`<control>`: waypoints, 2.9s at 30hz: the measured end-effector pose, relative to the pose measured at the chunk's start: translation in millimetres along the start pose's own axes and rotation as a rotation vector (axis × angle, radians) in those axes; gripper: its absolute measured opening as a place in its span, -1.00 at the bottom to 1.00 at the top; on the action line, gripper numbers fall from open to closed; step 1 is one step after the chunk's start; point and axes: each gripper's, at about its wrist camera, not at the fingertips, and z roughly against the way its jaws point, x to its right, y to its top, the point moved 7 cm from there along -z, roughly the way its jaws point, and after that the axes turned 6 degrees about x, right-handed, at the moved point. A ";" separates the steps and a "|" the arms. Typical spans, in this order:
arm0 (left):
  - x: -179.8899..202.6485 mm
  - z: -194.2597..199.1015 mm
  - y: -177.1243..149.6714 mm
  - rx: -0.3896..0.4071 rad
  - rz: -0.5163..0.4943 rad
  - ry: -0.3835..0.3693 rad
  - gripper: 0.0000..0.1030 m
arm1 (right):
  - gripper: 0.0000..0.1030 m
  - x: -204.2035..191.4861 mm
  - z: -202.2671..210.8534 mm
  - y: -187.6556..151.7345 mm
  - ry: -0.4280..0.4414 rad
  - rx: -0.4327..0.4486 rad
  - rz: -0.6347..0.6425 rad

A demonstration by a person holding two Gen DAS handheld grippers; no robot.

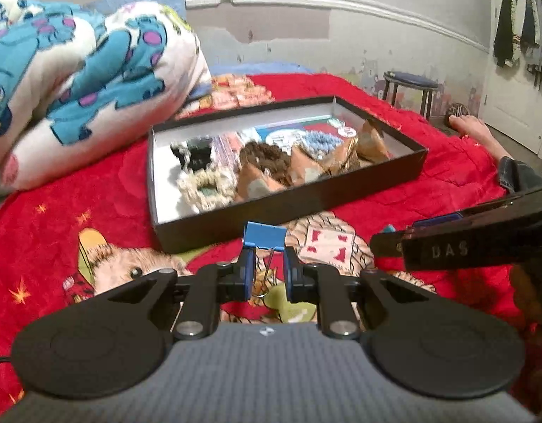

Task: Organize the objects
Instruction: 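Carry the blue binder clip in the left tool over the box, then lower the binder clip into the box and open the left tool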

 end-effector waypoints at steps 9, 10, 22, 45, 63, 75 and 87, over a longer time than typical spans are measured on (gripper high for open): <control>-3.7 2.0 5.9 0.009 0.021 -0.011 -0.60 | -0.11 -13.4 18.1 17.7 0.025 -0.021 0.032; -4.5 2.1 6.5 0.011 0.023 -0.010 -0.60 | -0.11 -13.4 19.4 20.9 0.027 -0.023 0.034; -28.1 1.2 23.0 0.042 0.068 0.025 -0.60 | -0.11 -23.1 40.6 57.3 0.050 0.012 0.030; -62.2 14.5 52.0 0.089 0.106 0.063 -0.60 | -0.11 -22.3 39.0 98.8 0.096 0.072 -0.051; -67.5 -104.9 122.3 -0.002 0.062 0.118 -0.60 | -0.11 3.3 -85.9 169.0 0.037 0.096 -0.100; -42.2 -159.1 117.6 -0.103 0.040 0.099 -0.60 | -0.10 31.5 -143.8 172.6 0.008 0.041 -0.152; -36.1 -182.5 112.1 -0.143 0.048 0.086 -0.58 | -0.10 39.3 -158.7 167.0 0.001 0.015 -0.157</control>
